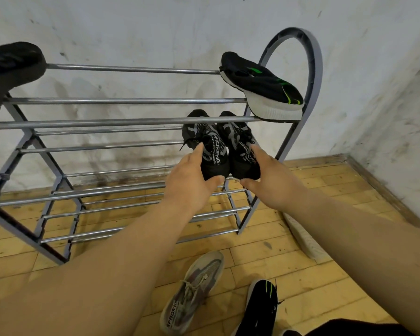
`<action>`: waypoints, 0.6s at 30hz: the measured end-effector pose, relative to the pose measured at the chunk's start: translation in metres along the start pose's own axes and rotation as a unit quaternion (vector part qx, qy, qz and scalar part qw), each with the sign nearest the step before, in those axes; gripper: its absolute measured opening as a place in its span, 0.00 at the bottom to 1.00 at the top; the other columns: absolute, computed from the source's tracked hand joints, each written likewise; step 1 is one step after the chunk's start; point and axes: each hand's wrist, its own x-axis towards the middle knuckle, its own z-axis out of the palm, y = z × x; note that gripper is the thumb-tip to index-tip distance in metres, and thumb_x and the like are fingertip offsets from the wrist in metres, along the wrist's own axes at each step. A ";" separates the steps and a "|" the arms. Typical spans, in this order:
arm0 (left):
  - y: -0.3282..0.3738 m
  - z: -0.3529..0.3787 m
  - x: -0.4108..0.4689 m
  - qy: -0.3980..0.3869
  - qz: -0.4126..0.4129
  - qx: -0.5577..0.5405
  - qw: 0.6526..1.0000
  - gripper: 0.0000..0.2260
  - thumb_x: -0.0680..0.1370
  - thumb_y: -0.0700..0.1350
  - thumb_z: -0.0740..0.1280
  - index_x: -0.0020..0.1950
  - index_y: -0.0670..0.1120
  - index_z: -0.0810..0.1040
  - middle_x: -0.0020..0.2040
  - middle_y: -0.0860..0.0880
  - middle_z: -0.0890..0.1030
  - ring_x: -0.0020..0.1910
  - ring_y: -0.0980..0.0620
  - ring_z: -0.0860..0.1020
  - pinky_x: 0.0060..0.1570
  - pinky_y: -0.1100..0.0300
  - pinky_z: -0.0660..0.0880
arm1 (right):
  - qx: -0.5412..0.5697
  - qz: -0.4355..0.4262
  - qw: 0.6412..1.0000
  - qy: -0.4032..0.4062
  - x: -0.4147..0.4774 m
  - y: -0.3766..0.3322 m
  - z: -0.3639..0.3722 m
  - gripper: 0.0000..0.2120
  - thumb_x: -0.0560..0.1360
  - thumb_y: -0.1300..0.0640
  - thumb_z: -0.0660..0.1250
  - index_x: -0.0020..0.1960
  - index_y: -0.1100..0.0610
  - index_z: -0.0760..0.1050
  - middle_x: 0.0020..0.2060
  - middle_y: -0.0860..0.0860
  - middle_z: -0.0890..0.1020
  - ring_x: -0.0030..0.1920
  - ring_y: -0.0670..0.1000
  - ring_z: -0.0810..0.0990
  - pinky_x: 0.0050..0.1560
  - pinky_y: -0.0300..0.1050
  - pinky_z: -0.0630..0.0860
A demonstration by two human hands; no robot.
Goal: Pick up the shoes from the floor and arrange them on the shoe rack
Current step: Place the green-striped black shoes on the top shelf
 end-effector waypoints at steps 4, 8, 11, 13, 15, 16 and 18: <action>0.002 0.010 -0.037 0.084 0.014 0.097 0.992 0.40 0.74 0.62 0.71 0.80 0.53 0.56 0.65 0.46 0.67 0.65 0.45 0.67 0.67 0.49 0.66 | -0.090 -0.016 0.994 0.056 -0.028 -0.006 -0.005 0.23 0.76 0.47 0.71 0.65 0.53 0.66 0.57 0.54 0.77 0.48 0.56 0.79 0.43 0.50 0.76; -0.022 0.043 -0.090 -0.078 0.067 0.110 0.989 0.33 0.78 0.61 0.66 0.79 0.53 0.58 0.64 0.49 0.66 0.64 0.47 0.67 0.59 0.53 0.68 | -0.174 -0.033 0.967 -0.186 -0.064 0.029 0.026 0.20 0.76 0.42 0.70 0.60 0.49 0.64 0.56 0.50 0.77 0.46 0.51 0.76 0.44 0.49 0.75; -0.046 0.086 -0.129 -0.250 0.039 0.115 0.961 0.32 0.80 0.61 0.64 0.79 0.54 0.57 0.74 0.48 0.63 0.71 0.44 0.67 0.64 0.50 0.70 | -0.133 0.039 0.922 -0.361 -0.085 0.076 0.070 0.30 0.76 0.41 0.71 0.71 0.50 0.64 0.65 0.52 0.74 0.54 0.54 0.79 0.55 0.53 0.78; -0.058 0.117 -0.156 -0.340 -0.011 0.107 0.934 0.34 0.80 0.62 0.64 0.81 0.54 0.54 0.78 0.48 0.62 0.76 0.44 0.63 0.70 0.50 0.66 | -0.103 0.077 0.898 -0.422 -0.094 0.107 0.103 0.36 0.77 0.42 0.71 0.78 0.51 0.59 0.69 0.54 0.73 0.55 0.55 0.80 0.58 0.56 0.79; -0.068 0.146 -0.182 -0.413 -0.055 0.068 0.907 0.36 0.79 0.60 0.66 0.82 0.53 0.53 0.79 0.47 0.60 0.77 0.45 0.61 0.73 0.52 0.63 | -0.086 0.105 0.881 -0.454 -0.097 0.132 0.133 0.40 0.77 0.40 0.70 0.81 0.49 0.54 0.74 0.55 0.69 0.59 0.56 0.79 0.59 0.56 0.79; -0.071 0.158 -0.195 -0.436 -0.073 0.054 0.895 0.37 0.79 0.60 0.67 0.81 0.54 0.53 0.79 0.48 0.61 0.77 0.46 0.62 0.73 0.52 0.64 | -0.077 0.116 0.877 -0.460 -0.097 0.142 0.147 0.41 0.77 0.39 0.70 0.81 0.48 0.53 0.76 0.54 0.67 0.62 0.57 0.78 0.60 0.54 0.78; -0.080 0.176 -0.215 -0.460 -0.109 0.031 0.880 0.37 0.78 0.59 0.69 0.81 0.59 0.51 0.77 0.51 0.64 0.75 0.46 0.66 0.70 0.54 0.67 | -0.046 0.141 0.874 -0.463 -0.095 0.160 0.172 0.41 0.78 0.39 0.69 0.82 0.46 0.51 0.78 0.54 0.64 0.66 0.58 0.75 0.61 0.52 0.77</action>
